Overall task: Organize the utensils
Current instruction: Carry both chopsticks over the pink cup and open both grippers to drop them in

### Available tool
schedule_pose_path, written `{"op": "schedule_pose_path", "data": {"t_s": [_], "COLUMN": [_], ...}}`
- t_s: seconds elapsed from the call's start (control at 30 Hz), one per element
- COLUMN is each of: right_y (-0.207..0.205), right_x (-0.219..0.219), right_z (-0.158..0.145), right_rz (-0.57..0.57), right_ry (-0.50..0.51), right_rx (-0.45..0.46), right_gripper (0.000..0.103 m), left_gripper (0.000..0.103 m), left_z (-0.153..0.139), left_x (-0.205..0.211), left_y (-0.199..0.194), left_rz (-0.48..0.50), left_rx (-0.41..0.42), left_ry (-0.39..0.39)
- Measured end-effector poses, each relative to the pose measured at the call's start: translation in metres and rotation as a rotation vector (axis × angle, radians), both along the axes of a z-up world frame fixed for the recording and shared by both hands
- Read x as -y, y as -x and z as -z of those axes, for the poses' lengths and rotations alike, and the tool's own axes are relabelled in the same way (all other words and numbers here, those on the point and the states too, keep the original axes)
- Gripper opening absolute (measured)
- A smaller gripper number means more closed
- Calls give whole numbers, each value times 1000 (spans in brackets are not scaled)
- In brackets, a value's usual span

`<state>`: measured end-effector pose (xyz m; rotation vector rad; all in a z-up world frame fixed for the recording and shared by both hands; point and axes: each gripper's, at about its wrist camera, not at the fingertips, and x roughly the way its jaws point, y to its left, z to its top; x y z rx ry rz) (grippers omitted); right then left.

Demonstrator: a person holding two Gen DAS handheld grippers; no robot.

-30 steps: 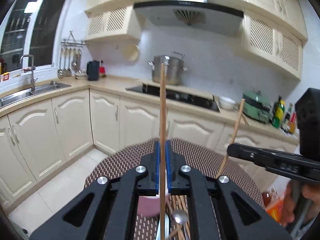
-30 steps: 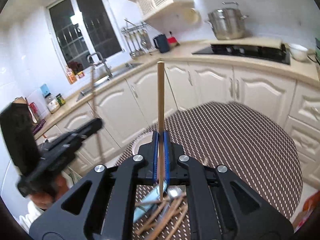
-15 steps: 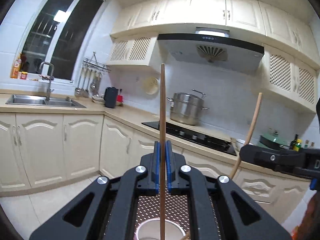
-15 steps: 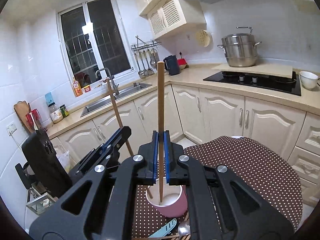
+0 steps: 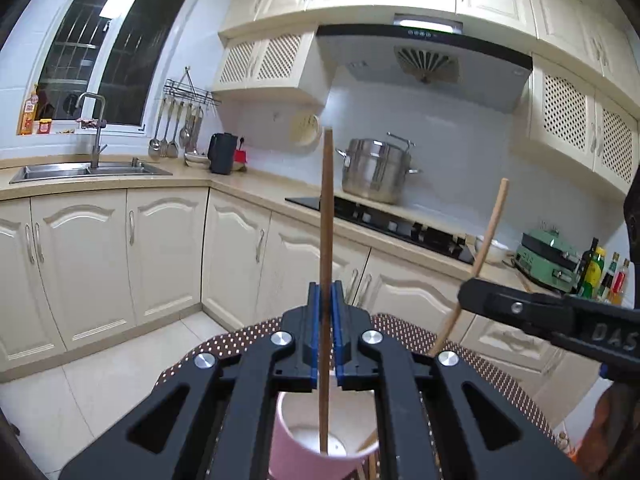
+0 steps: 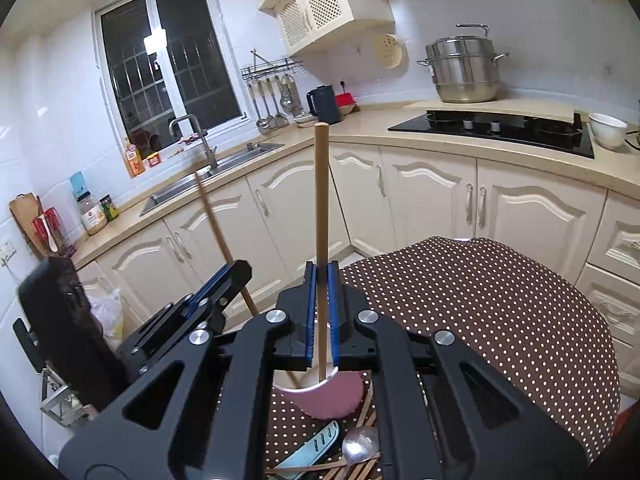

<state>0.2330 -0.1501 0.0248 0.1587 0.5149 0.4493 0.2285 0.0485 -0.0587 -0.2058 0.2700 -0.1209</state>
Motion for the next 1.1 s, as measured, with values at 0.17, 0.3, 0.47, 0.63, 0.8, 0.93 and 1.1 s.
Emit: {"op": "schedule_pose_path", "data": {"t_s": [0.17, 0.3, 0.47, 0.63, 0.8, 0.93, 1.1], "right_y": [4, 9, 12, 15, 19, 22, 29], "right_x": [-5, -8, -7, -7, -4, 0, 8], "right_z": [11, 12, 15, 20, 24, 27, 26], "right_rz": [14, 23, 37, 45, 57, 66, 84], "right_ry": [12, 22, 22, 24, 19, 12, 3], "right_rx": [-5, 3, -4, -13, -19, -34, -38], "right_gripper": [6, 6, 7, 7, 7, 8, 21], "left_gripper": [11, 31, 45, 57, 61, 67, 69], "left_z": [3, 1, -5, -8, -13, -15, -17], "left_x": [4, 4, 2, -1, -3, -2, 3], "left_y": [14, 27, 36, 47, 56, 64, 75], "left_rz": [15, 17, 10, 4, -9, -24, -15], "left_rx": [-12, -7, -9, -11, -17, -19, -33], "left_ry": [-31, -34, -41, -48, -69, -93, -130]}}
